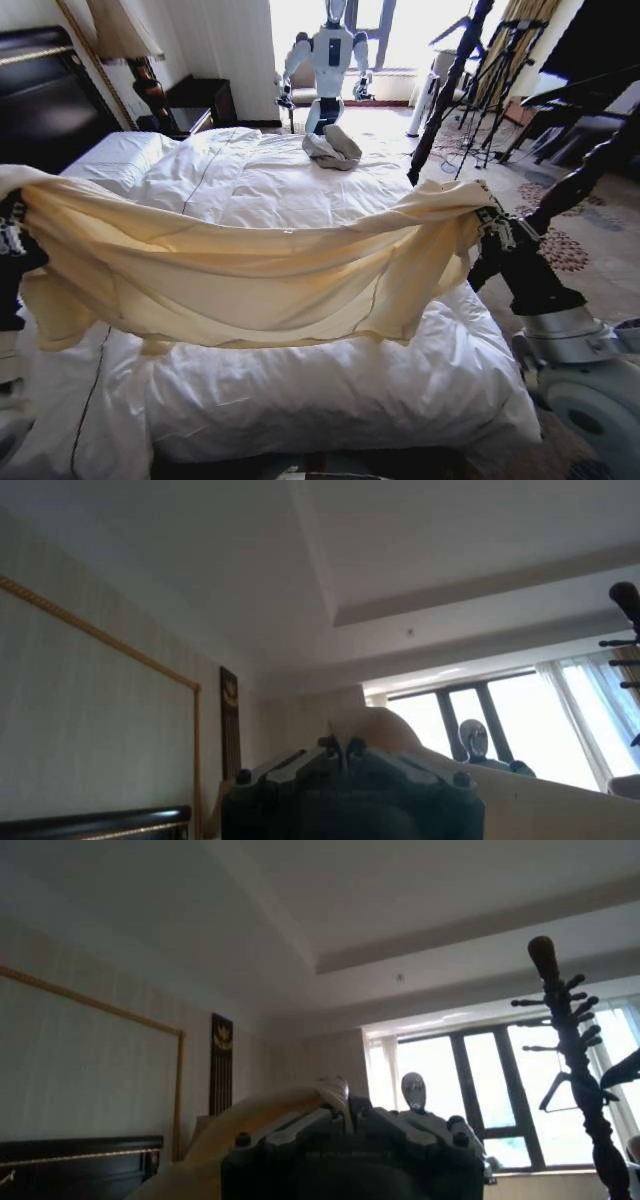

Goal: Pick up the clothes from the bed and hang them on the clothes hanger.

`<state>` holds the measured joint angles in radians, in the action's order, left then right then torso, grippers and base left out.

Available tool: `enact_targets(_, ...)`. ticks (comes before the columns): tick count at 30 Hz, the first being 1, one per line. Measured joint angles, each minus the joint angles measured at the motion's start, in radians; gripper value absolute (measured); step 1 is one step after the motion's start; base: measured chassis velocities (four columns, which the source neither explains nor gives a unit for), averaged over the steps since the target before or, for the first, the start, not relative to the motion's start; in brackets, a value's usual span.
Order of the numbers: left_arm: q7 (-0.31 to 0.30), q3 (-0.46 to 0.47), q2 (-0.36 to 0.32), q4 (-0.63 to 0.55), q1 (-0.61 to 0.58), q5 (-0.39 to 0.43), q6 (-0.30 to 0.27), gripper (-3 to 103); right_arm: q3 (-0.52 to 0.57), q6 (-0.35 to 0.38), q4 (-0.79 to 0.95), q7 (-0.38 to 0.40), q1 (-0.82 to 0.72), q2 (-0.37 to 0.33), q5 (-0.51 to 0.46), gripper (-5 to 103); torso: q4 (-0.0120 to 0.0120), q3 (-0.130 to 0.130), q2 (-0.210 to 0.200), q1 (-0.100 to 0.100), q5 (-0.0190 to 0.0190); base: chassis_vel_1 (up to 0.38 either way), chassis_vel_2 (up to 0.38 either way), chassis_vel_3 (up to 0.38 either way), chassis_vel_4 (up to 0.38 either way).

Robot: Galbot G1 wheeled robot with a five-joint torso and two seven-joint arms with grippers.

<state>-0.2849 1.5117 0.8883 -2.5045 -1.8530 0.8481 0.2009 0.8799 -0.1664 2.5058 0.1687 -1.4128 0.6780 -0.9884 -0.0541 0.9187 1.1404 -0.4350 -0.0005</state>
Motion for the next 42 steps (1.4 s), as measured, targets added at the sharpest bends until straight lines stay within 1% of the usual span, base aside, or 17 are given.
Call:
enact_targets(8,-0.034,0.014,-0.087,0.002,0.049,0.027,-0.062,0,-0.006,-0.003,-0.003,0.035,0.059,-0.039,0.064,0,-0.0001,0.0,0.0,0.0,-0.0002,0.0,0.0,0.0,0.0)
enact_targets(12,-0.049,-0.055,-0.137,0.003,0.113,0.017,-0.099,0,-0.081,0.011,-0.004,0.058,0.112,-0.04,0.1,0,-0.0002,0.0,0.0,0.0,-0.0002,0.0,0.0,0.0,0.0)
enact_targets(14,-0.05,-0.169,-0.14,0.003,0.168,-0.029,-0.109,0,-0.148,0.017,-0.044,0.064,0.143,-0.022,0.149,0,0.0,0.0,0.0,0.0,0.0002,0.0,0.0,0.0,0.0)
enact_targets(15,-0.05,-0.169,-0.14,0.003,0.168,-0.029,-0.109,0,-0.148,0.017,-0.044,0.064,0.143,-0.022,0.149,0,0.0,0.0,0.0,0.0,0.0002,0.0,0.0,0.0,0.0)
enact_targets(19,-0.022,-0.37,-0.092,0.067,0.252,-0.132,-0.09,0,-0.244,-0.004,-0.157,0.032,0.161,0.044,0.269,0,-0.0005,0.0,0.0,0.0,-0.0007,0.0,0.0,0.0,0.0)
enact_targets(21,-0.004,-0.414,-0.071,0.118,0.282,-0.149,-0.076,0,-0.299,-0.022,-0.244,0.029,0.182,0.089,0.343,0,-0.0001,0.0,0.0,0.0,0.0002,0.0,0.0,0.0,0.0)
enact_targets(23,0.006,-0.424,-0.067,0.145,0.295,-0.156,-0.07,0,-0.32,-0.026,-0.274,0.032,0.194,0.106,0.368,0,0.0,0.0,0.0,0.0,0.0002,0.0,0.0,0.0,0.0)
enact_targets(25,0.037,-0.45,-0.067,0.229,0.325,-0.173,-0.043,0,-0.387,-0.029,-0.339,0.07,0.256,0.165,0.435,0,-0.0003,0.0,0.0,0.0,0.0001,0.0,0.0,0.0,0.0)
enact_targets(28,0.045,-0.446,-0.091,0.278,0.349,-0.161,-0.031,0,-0.445,-0.014,-0.361,0.109,0.329,0.188,0.462,0,0.0,0.0,0.0,0.0,-0.0004,0.0,0.0,0.0,0.0)
enact_targets(31,0.04,-0.434,-0.123,0.296,0.378,-0.139,-0.032,0,-0.48,0.001,-0.38,0.143,0.395,0.183,0.456,0,0.0002,0.0,0.0,0.0,-0.0003,0.0,0.0,0.0,0.0)
enact_targets(33,0.034,-0.434,-0.174,0.349,0.43,-0.137,-0.033,0,-0.56,0.01,-0.444,0.191,0.529,0.176,0.448,0,-0.0009,0.0,0.0,0.0,-0.0002,0.0,0.0,0.0,0.0)
enact_targets(34,0.034,-0.434,-0.174,0.349,0.43,-0.137,-0.033,0,-0.56,0.01,-0.444,0.191,0.529,0.176,0.448,0,-0.0009,0.0,0.0,0.0,-0.0002,0.0,0.0,0.0,0.0)
enact_targets(35,0.034,-0.43,-0.184,0.394,0.443,-0.154,-0.028,0,-0.674,0.001,-0.541,0.205,0.681,0.206,0.46,0,-0.0016,0.0,0.0,0.0,-0.0003,0.0,0.0,0.0,0.0)
enact_targets(37,0.033,-0.426,-0.159,0.439,0.441,-0.193,-0.015,0,-0.81,-0.017,-0.662,0.203,0.815,0.282,0.48,0,0.0007,0.0,0.0,0.0,0.0002,0.0,0.0,0.0,0.0)
enact_targets(39,0.032,-0.44,-0.146,0.459,0.448,-0.215,-0.008,0,-0.852,-0.021,-0.703,0.204,0.851,0.315,0.49,0,0.002,0.0,0.0,0.0,0.0005,0.0,0.0,0.0,0.0)
enact_targets(40,0.032,-0.496,-0.119,0.494,0.479,-0.249,-0.002,0,-0.911,-0.031,-0.758,0.21,0.894,0.376,0.516,0,0.0019,0.0,0.0,0.0,-0.0007,0.0,0.0,0.0,0.0)
enact_targets(42,0.031,-0.521,-0.111,0.506,0.494,-0.258,-0.001,0,-0.93,-0.035,-0.78,0.214,0.904,0.401,0.53,0,0.0017,0.0,0.0,0.0,-0.0023,0.0,0.0,0.0,0.0)
